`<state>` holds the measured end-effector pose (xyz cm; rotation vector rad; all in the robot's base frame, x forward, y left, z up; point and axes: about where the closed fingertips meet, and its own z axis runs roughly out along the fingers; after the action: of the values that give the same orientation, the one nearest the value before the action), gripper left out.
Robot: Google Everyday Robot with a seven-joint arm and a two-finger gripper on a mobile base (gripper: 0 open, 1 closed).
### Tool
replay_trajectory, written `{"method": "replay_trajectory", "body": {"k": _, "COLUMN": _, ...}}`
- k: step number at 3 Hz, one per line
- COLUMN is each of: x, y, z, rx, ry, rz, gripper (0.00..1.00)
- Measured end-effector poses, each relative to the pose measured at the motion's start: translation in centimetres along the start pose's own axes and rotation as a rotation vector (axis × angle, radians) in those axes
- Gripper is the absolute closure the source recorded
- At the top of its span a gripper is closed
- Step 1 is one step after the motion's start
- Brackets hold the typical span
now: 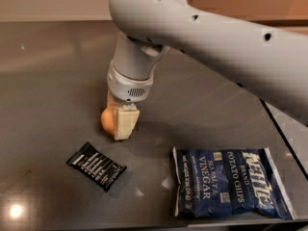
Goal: Move orange near rxbar chocolate
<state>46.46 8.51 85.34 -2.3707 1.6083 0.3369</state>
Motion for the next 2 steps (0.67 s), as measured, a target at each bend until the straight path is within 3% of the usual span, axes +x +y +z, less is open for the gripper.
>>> {"method": "replay_trajectory", "body": {"k": 1, "x": -0.40, "y": 0.89, "z": 1.82, "rx": -0.044, "ry": 0.024, "rz": -0.022, "gripper": 1.00}}
{"method": "replay_trajectory", "body": {"k": 2, "x": -0.92, "y": 1.53, "z": 2.68, "rx": -0.056, "ry": 0.028, "rz": -0.043, "gripper": 1.00}}
